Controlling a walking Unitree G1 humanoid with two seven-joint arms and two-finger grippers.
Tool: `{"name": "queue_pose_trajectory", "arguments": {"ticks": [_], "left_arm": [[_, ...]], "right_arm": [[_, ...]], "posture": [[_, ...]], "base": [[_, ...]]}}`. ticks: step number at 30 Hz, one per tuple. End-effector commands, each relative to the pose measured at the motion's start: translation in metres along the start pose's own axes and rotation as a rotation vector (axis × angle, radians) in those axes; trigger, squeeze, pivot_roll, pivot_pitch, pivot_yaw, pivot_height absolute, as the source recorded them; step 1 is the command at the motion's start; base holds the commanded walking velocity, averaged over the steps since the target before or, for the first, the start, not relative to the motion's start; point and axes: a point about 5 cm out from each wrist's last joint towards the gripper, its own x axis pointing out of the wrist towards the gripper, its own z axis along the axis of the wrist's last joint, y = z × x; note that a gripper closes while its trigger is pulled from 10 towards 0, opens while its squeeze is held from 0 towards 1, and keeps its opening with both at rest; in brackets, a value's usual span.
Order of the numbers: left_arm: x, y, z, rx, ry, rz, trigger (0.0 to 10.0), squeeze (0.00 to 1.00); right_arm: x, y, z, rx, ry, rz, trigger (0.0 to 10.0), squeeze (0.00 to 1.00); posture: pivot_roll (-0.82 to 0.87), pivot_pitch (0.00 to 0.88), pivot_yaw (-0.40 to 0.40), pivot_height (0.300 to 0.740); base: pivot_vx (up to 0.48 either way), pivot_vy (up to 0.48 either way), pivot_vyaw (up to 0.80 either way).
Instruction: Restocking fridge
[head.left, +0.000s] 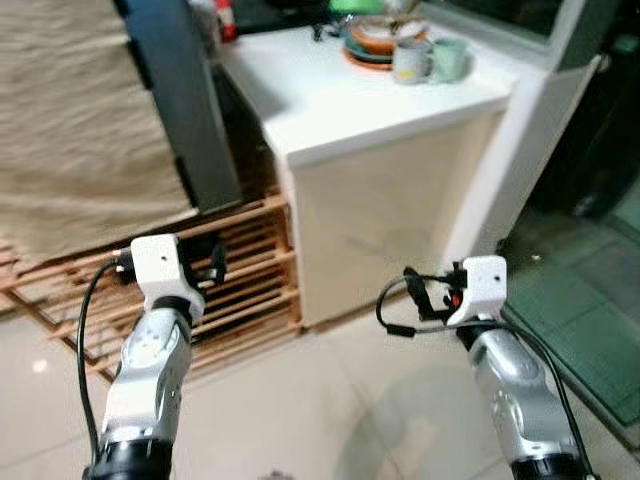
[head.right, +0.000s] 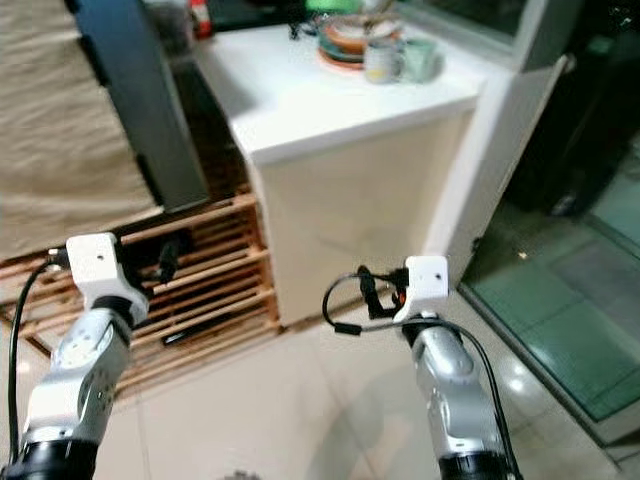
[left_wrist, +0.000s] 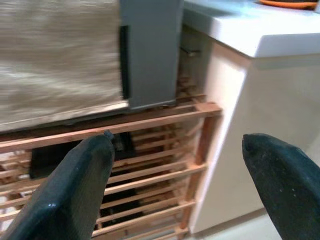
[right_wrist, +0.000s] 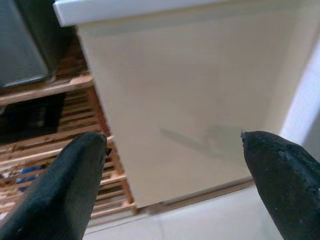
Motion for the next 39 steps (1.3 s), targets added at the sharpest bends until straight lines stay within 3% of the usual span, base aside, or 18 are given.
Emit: {"name": "queue_pose_trajectory", "arguments": {"ticks": [1, 10, 17, 23, 27, 31, 33, 34, 37, 39], "left_arm": [[0.001, 0.004, 0.001, -0.003, 0.001, 0.013, 10.0, 0.0], [0.002, 0.01, 0.002, -0.017, -0.003, 0.032, 10.0, 0.0], [0.002, 0.017, 0.0, -0.029, 0.002, 0.049, 10.0, 0.0], [0.006, 0.017, 0.0, -0.018, 0.0, 0.033, 10.0, 0.0], [0.008, 0.016, 0.001, -0.006, -0.017, 0.024, 10.0, 0.0], [0.008, 0.01, 0.001, 0.104, -0.038, 0.0, 10.0, 0.0], [0.008, 0.009, 0.001, 0.117, -0.04, -0.001, 10.0, 0.0], [0.006, 0.001, 0.001, 0.126, -0.05, -0.069, 10.0, 0.0], [0.004, -0.006, 0.002, 0.079, -0.059, -0.138, 10.0, 0.0], [0.004, -0.003, 0.002, 0.072, -0.064, -0.111, 10.0, 0.0]], "right_arm": [[-0.001, -0.001, -0.001, -0.006, -0.002, -0.004, 10.0, 0.0], [-0.005, 0.0, -0.008, 0.011, 0.015, -0.021, 10.0, 0.0], [-0.023, -0.012, -0.028, 0.017, 0.078, -0.083, 10.0, 0.0], [-0.02, -0.014, -0.023, -0.003, 0.046, -0.081, 10.0, 0.0], [-0.018, -0.017, -0.022, -0.002, 0.034, -0.098, 10.0, 0.0], [-0.02, -0.023, -0.025, -0.01, 0.045, -0.124, 10.0, 0.0], [-0.02, -0.023, -0.026, -0.019, 0.048, -0.123, 10.0, 0.0], [-0.022, -0.023, -0.028, -0.017, 0.039, -0.126, 10.0, 0.0], [-0.023, -0.023, -0.029, -0.007, 0.034, -0.129, 10.0, 0.0], [-0.024, -0.023, -0.03, -0.009, 0.031, -0.135, 10.0, 0.0]], "posture": [[-0.08, 0.0, 0.044, 0.74], [-0.08, 0.0, 0.049, 0.74], [-0.08, 0.0, 0.048, 0.74], [-0.09, 0.0, 0.059, 0.74], [-0.09, 0.0, 0.058, 0.74], [-0.08, 0.0, 0.056, 0.74], [-0.08, 0.0, 0.056, 0.74], [-0.08, 0.0, 0.057, 0.74], [-0.08, 0.0, 0.058, 0.74], [-0.08, 0.0, 0.059, 0.74]], "base": [[0.0, 0.454, 0.46], [0.0, 0.451, 0.46], [0.0, 0.451, 0.0], [0.0, 0.47, 0.34], [0.0, 0.471, 0.63], [0.0, 0.472, 0.33], [0.0, 0.472, 0.0], [0.0, 0.0, 0.0], [0.0, 0.0, 0.0], [0.454, 0.0, 0.0]]}}
